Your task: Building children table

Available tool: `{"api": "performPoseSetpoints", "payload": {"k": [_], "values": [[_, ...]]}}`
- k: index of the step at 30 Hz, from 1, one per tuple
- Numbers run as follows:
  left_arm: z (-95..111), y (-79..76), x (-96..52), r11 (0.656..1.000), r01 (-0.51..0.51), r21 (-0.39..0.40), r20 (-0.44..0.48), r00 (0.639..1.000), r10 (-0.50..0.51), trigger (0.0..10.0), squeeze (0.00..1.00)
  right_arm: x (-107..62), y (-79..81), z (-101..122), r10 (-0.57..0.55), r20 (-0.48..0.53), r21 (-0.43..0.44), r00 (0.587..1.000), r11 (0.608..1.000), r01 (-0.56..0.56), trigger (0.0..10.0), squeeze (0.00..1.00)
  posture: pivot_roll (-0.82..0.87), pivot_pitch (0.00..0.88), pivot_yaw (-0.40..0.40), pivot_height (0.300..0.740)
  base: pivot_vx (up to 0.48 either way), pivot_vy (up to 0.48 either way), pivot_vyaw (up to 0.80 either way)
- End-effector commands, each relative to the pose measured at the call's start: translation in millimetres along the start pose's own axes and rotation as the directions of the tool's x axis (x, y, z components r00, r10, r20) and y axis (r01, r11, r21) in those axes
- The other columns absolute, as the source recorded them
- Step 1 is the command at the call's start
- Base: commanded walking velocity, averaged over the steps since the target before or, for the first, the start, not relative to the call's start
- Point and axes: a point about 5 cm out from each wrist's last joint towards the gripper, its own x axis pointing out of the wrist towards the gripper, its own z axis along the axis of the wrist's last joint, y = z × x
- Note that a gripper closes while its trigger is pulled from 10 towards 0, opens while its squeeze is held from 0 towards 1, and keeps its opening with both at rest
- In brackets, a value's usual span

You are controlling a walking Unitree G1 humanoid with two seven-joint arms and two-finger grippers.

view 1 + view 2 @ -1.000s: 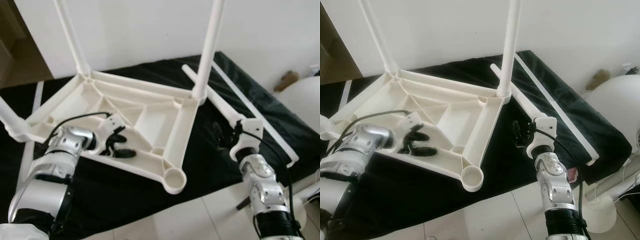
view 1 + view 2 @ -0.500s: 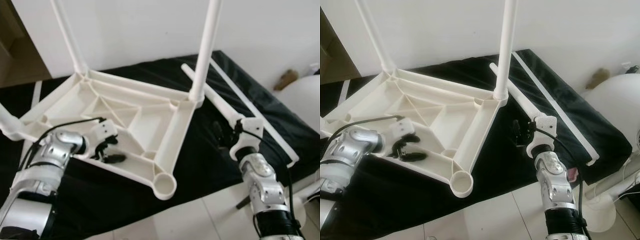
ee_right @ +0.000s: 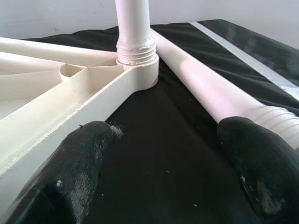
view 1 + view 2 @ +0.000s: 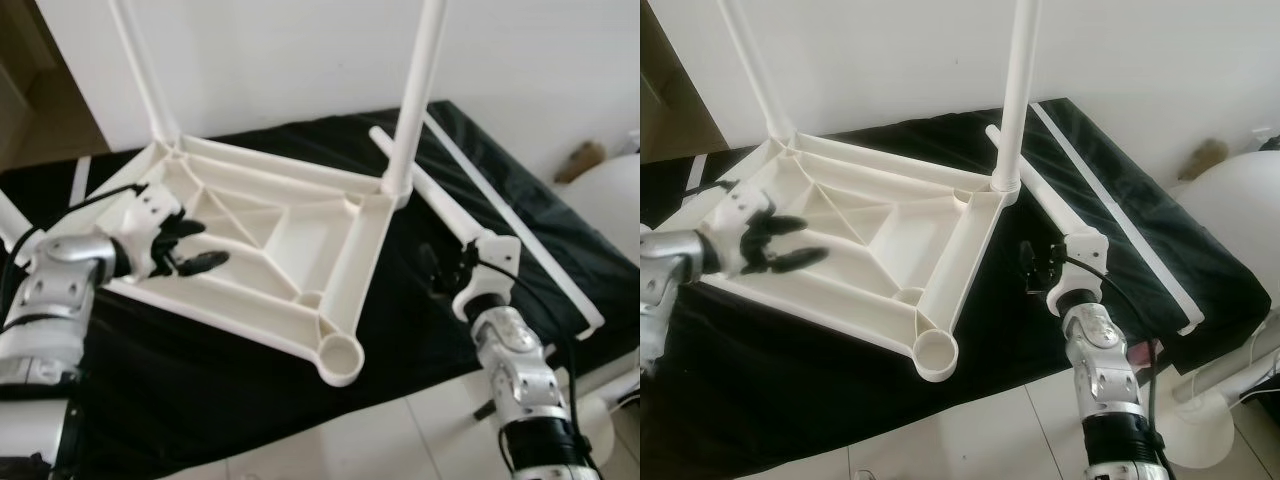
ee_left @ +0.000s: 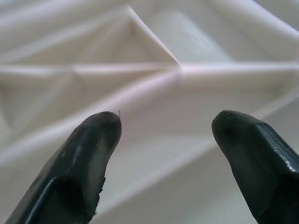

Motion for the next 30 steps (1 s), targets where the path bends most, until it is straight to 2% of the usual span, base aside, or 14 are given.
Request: {"api": "performPoseSetpoints", "payload": {"k": [1, 3, 4, 7, 9, 12, 14, 15, 20, 28, 29, 30], "values": [[0, 4.5, -8.3, 0.999, -0.035, -0.002, 0.001, 0.999, 0.035, 10.0, 0.0, 2.4, 3.1, -4, 0.002, -0.012, 0.03, 1.0, 1.0, -0.002, 10.0, 0.0, -0.01, 0.029, 0.013, 0.74, 0.0, 0.0, 0.0], [-2, 5.1, -9.0, 0.999, -0.047, 0.006, -0.006, 0.999, 0.047, 10.0, 0.0, 3.7, 4.3, -5, 0.003, -0.015, 0.038, 1.0, 0.999, -0.003, 10.0, 0.0, -0.01, 0.029, 0.013, 0.74, 0.0, 0.0, 0.0], [-10, 3.0, -9.5, 0.998, -0.051, 0.03, -0.051, 0.997, 0.052, 10.0, 0.0, 8.4, 7.9, -7, 0.007, -0.028, 0.074, 1.0, 0.997, -0.004, 10.0, 0.0, -0.01, 0.026, 0.008, 0.74, 0.0, 0.0, 0.0], [-16, 1.2, -9.7, 0.995, -0.061, 0.075, -0.093, 0.993, 0.068, 10.0, 0.0, 12.8, 11.5, -7, 0.014, -0.033, 0.107, 0.999, 0.994, -0.011, 10.0, 0.0, -0.01, 0.026, 0.008, 0.74, 0.0, 0.0, 0.0], [-19, 0.7, -9.7, 0.995, -0.067, 0.071, -0.111, 0.991, 0.075, 10.0, 0.0, 14.9, 12.9, -8, 0.017, -0.038, 0.119, 0.999, 0.993, -0.012, 10.0, 0.0, 0.0, 0.025, 0.007, 0.74, 0.0, 0.0, 0.0], [-32, -3.4, -9.8, 0.993, -0.06, 0.103, -0.191, 0.978, 0.079, 10.0, 0.0, 21.0, 16.3, -12, 0.012, -0.083, 0.118, 0.997, 0.993, -0.003, 10.0, 0.0, 0.01, 0.026, 0.004, 0.74, 0.0, 0.0, 0.0], [-32, -3.4, -9.8, 0.993, -0.06, 0.103, -0.191, 0.978, 0.079, 10.0, 0.0, 21.0, 16.3, -12, 0.012, -0.083, 0.118, 0.997, 0.993, -0.003, 10.0, 0.0, 0.01, 0.026, 0.004, 0.74, 0.0, 0.0, 0.0], [-40, -9.3, -6.0, 0.989, -0.044, 0.142, -0.241, 0.967, 0.078, 10.0, 0.0, 26.9, 21.9, -15, 0.029, -0.106, 0.131, 0.994, 0.991, -0.015, 10.0, 0.0, 0.01, 0.029, 0.003, 0.74, 0.0, 0.0, 0.0], [-45, -17.0, 0.0, 0.989, -0.023, 0.149, -0.264, 0.962, 0.062, 10.0, 0.0, 32.7, 26.9, -19, 0.044, -0.134, 0.141, 0.99, 0.99, -0.024, 10.0, 0.0, 0.01, 0.033, 0.007, 0.74, 0.0, 0.0, 0.0], [-53, -41.0, 7.2, 0.987, 0.07, 0.146, -0.276, 0.961, -0.027, 10.0, 0.0, 43.8, 29.8, -29, 0.049, -0.208, 0.176, 0.977, 0.984, -0.012, 10.0, 0.0, 0.02, 0.045, 0.01, 0.74, 0.0, 0.0, 0.0], [-55, -50.3, 8.5, 0.985, 0.107, 0.138, -0.276, 0.959, -0.066, 10.0, 0.0, 48.3, 32.2, -29, 0.069, -0.225, 0.195, 0.972, 0.981, -0.024, 10.0, 0.0, 0.02, 0.048, 0.008, 0.74, 0.0, 0.0, 0.0], [-55, -50.3, 8.5, 0.985, 0.107, 0.138, -0.276, 0.959, -0.066, 10.0, 0.0, 48.3, 32.2, -29, 0.069, -0.225, 0.195, 0.972, 0.981, -0.024, 10.0, 0.0, 0.02, 0.048, 0.008, 0.74, 0.0, 0.0, 0.0]]}}
